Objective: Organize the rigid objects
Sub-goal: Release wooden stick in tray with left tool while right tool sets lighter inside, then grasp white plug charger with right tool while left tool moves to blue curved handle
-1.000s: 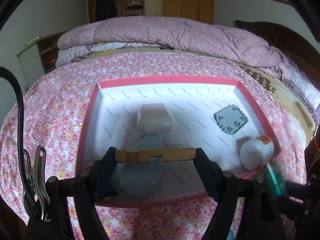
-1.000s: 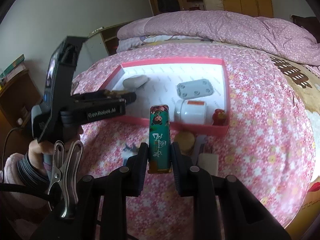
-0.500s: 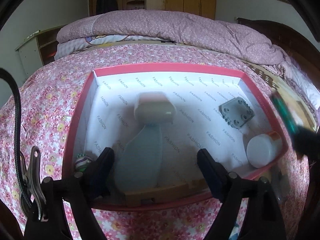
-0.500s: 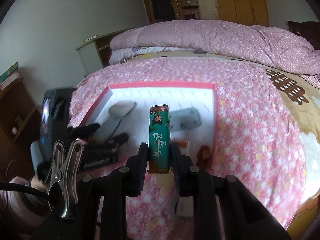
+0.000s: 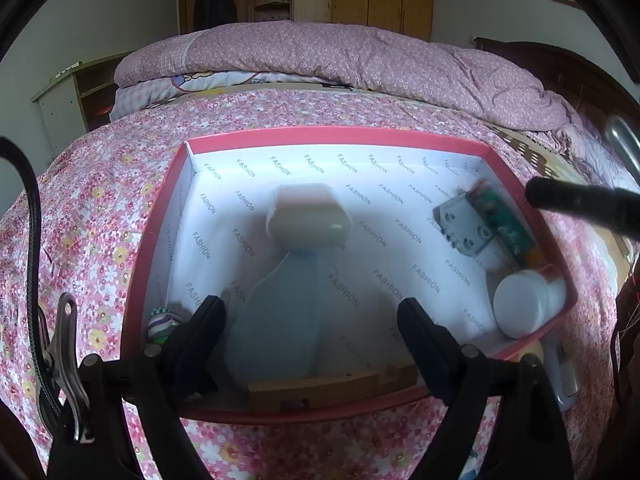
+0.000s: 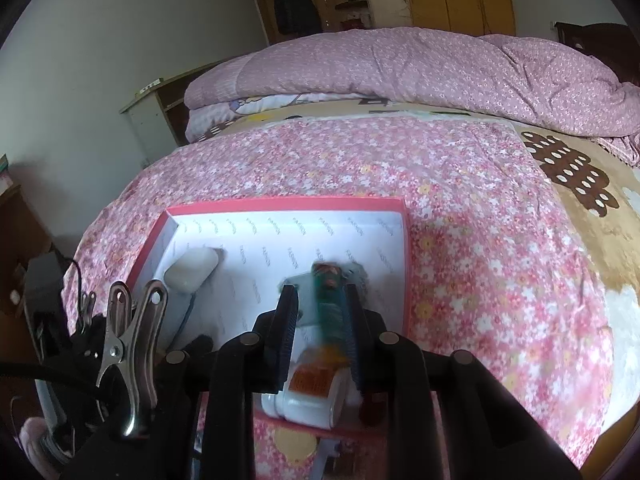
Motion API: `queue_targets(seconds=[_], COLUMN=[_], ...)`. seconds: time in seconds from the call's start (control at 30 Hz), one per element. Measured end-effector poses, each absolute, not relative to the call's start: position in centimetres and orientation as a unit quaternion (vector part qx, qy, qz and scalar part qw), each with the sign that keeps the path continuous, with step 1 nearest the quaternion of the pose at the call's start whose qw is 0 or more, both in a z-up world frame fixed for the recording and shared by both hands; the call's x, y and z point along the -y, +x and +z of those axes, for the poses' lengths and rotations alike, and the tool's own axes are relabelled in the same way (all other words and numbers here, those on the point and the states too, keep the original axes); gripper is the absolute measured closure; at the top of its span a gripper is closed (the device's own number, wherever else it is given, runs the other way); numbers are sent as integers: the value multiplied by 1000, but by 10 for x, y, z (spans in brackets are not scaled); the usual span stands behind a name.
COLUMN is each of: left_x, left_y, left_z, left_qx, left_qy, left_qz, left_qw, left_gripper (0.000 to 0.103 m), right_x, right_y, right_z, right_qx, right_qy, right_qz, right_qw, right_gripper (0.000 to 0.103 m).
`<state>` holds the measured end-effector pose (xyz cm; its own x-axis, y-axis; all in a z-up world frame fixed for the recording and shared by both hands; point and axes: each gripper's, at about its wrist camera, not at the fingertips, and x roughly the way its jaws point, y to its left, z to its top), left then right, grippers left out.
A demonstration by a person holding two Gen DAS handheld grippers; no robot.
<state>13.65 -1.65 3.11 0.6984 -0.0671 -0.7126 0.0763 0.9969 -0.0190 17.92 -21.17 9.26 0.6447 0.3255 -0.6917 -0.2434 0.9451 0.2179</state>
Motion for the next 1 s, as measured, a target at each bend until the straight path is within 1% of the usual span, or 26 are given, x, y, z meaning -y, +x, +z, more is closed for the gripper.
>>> queue_targets(seconds=[0.2, 0.33, 0.47, 0.53, 0.7, 1.0], left_x=[16, 17, 18, 18, 15, 5], left_y=[137, 137, 137, 137, 130, 101], left_z=[31, 31, 32, 34, 41, 56], left_qx=[-386, -388, -389, -391, -388, -382], left_qy=[6, 6, 5, 2, -5, -27], left_qz=[-38, -36, -30, -32, -24, -26], left_qw=[922, 921, 921, 920, 921, 923], left_gripper=[12, 12, 12, 12, 12, 12], right_x=[214, 216, 216, 215, 213, 208], right_y=[182, 178, 170, 166, 149, 110], right_z=[88, 85, 85, 87, 94, 95], right_qx=[-399, -400, -396, -392, -380, -373], right_qy=[53, 53, 46, 41, 33, 14], right_qz=[146, 140, 143, 145, 154, 167], right_qw=[904, 904, 906, 907, 912, 913], right_gripper=[79, 74, 71, 66, 57, 56])
